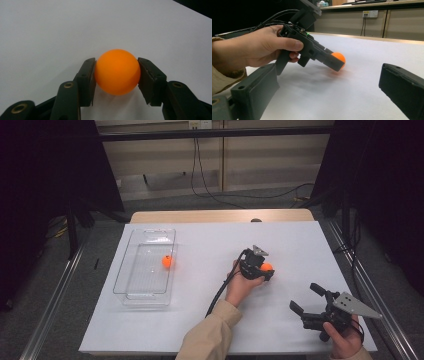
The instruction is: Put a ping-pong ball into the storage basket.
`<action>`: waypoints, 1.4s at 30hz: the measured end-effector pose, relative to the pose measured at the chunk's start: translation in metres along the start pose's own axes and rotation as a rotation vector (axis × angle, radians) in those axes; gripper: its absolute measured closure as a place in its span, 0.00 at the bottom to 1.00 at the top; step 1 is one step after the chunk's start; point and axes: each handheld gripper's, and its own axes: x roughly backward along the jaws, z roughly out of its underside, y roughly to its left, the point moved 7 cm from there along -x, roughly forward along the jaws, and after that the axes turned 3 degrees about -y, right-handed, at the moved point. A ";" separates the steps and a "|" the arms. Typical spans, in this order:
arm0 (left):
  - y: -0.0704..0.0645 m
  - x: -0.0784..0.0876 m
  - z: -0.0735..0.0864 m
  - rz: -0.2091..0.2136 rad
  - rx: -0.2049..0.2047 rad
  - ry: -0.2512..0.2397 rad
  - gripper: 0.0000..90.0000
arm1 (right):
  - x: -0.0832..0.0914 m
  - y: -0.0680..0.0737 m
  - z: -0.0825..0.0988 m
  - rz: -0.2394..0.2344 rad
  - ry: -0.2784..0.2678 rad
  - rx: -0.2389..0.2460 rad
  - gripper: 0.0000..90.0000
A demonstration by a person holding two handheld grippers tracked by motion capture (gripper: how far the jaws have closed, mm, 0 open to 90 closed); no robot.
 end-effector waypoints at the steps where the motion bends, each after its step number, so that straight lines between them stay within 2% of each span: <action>1: 0.000 0.002 0.000 0.002 -0.005 0.003 0.57 | 0.000 0.000 0.000 0.000 0.000 -0.001 0.02; 12: 0.000 0.019 0.007 0.019 -0.002 0.014 0.57 | 0.000 0.001 0.000 -0.001 0.000 0.001 0.02; 16: 0.003 0.024 0.009 0.017 0.009 0.012 0.57 | -0.001 0.001 0.000 0.000 0.000 0.000 0.02; 30: 0.007 0.039 0.012 0.013 -0.006 0.026 0.57 | -0.001 0.001 0.000 0.001 0.003 0.001 0.02; 42: 0.013 0.048 0.019 0.009 0.007 0.036 0.57 | -0.001 0.001 0.001 0.002 0.004 0.005 0.02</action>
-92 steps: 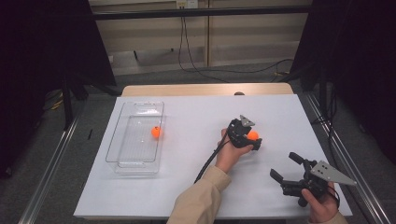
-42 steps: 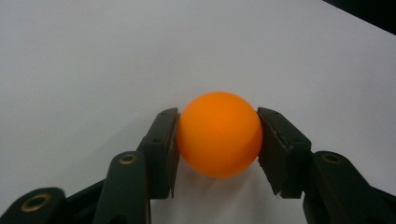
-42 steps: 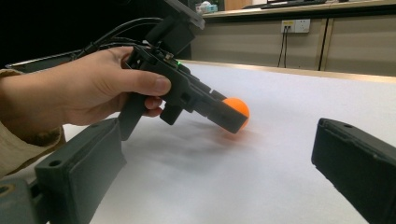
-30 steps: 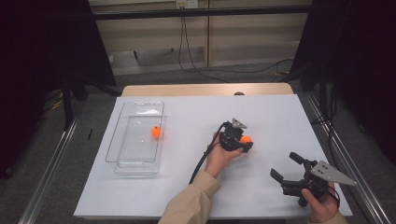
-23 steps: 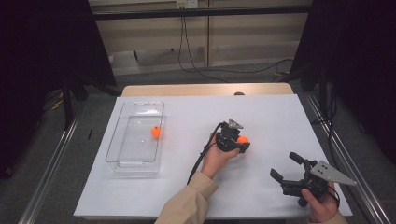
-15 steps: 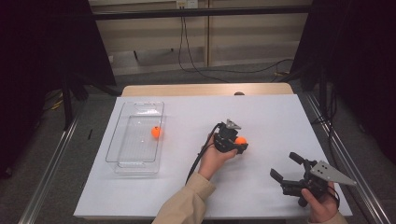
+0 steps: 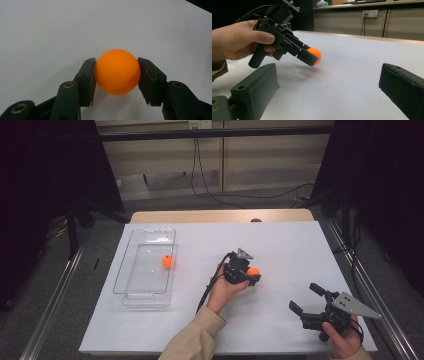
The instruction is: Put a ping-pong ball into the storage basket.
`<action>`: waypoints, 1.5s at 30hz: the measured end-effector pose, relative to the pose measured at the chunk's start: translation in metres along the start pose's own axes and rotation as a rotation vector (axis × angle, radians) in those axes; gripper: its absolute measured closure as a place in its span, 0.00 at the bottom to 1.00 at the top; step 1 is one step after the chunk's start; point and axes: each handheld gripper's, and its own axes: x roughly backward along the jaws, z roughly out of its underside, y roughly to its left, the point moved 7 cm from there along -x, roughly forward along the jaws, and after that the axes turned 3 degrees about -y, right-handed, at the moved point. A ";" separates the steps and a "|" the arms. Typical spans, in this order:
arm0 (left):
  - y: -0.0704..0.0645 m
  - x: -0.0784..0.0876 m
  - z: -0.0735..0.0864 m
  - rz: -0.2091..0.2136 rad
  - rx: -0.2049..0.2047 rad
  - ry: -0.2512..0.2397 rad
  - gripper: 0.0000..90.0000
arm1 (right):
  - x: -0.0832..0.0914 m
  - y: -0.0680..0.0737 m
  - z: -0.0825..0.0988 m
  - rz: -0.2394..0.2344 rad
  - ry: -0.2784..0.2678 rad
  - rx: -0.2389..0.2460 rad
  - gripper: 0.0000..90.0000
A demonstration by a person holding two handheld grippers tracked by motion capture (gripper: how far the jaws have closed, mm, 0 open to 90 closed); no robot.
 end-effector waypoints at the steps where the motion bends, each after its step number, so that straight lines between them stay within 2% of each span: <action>1: 0.001 0.000 0.000 0.001 -0.003 -0.001 0.57 | 0.000 0.000 0.000 0.000 0.000 0.001 0.02; 16: 0.004 0.013 0.007 -0.002 0.010 0.012 0.57 | 0.000 0.000 0.000 0.000 0.000 0.000 0.02; 45: 0.009 0.032 0.010 -0.007 0.026 0.019 0.57 | 0.000 0.001 -0.001 -0.003 -0.005 0.007 0.02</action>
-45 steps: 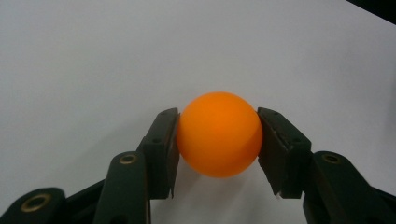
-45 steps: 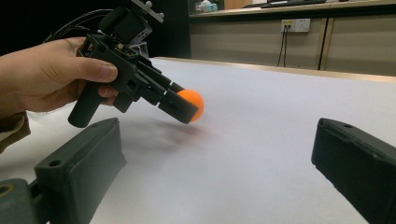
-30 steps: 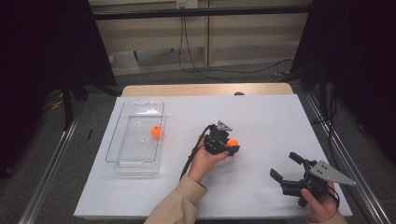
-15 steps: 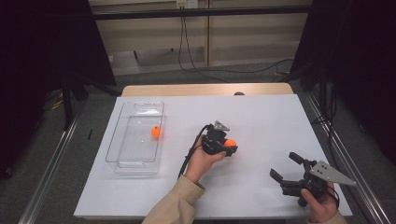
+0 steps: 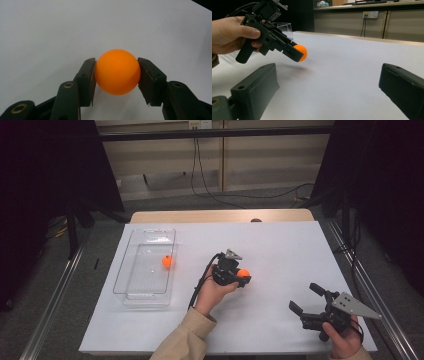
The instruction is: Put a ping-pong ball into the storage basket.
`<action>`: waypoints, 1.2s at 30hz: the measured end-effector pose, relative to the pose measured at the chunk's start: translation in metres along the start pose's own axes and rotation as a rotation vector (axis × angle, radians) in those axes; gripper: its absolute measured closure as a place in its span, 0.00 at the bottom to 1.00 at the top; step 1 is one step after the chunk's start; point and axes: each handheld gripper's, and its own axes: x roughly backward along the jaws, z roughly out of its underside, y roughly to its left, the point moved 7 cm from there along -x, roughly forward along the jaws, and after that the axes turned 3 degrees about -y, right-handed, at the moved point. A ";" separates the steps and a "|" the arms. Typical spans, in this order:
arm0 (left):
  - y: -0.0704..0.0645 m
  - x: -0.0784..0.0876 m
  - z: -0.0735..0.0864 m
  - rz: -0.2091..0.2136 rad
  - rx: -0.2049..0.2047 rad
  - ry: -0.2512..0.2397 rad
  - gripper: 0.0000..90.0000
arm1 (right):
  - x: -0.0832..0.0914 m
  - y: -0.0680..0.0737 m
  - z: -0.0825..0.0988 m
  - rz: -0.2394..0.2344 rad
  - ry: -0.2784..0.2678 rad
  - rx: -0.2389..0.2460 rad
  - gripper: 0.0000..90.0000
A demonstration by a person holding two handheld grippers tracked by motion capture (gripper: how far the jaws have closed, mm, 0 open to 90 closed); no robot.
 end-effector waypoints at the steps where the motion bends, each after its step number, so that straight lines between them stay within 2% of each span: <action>1: 0.000 0.001 0.000 -0.002 0.002 0.000 0.57 | 0.000 0.000 0.000 -0.001 -0.002 -0.002 0.02; 24: 0.007 0.014 0.007 -0.011 0.013 -0.004 0.57 | 0.000 0.001 -0.001 -0.004 -0.001 0.008 0.02; 36: 0.014 0.027 0.010 -0.015 0.025 -0.005 0.57 | 0.000 0.002 -0.001 -0.004 -0.005 0.006 0.02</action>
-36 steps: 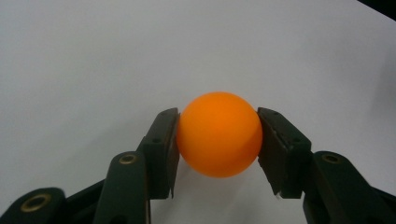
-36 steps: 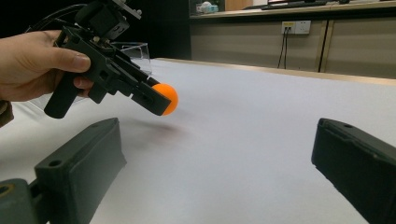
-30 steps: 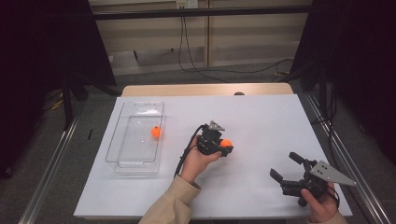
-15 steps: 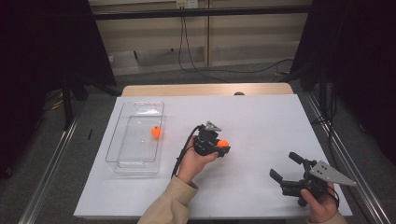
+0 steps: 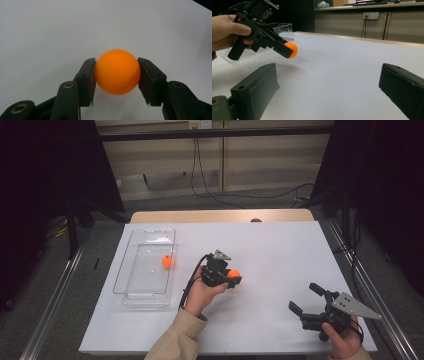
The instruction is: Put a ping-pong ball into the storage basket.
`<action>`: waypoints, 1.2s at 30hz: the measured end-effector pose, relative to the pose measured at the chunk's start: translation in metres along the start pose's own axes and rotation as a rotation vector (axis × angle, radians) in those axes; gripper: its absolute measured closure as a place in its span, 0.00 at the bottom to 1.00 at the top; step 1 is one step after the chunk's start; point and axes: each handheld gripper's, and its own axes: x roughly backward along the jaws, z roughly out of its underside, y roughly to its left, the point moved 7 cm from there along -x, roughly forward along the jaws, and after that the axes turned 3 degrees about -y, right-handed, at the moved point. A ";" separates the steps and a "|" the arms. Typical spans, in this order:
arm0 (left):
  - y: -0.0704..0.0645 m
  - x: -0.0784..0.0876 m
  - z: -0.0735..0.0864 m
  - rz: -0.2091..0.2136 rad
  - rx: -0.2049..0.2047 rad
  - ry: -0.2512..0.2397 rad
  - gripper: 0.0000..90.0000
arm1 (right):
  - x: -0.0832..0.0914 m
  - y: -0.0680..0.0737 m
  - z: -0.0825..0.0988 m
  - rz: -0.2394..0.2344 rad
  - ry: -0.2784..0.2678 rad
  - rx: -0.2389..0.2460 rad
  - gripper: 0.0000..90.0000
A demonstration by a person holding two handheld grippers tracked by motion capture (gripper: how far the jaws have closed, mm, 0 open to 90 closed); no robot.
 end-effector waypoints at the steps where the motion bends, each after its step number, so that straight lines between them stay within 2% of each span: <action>1: 0.000 0.001 0.000 0.000 0.004 -0.005 0.57 | 0.000 0.000 0.000 0.000 0.000 0.000 0.02; 36: 0.015 0.032 0.000 -0.007 0.039 -0.032 0.57 | 0.000 0.000 0.000 0.001 0.002 0.001 0.02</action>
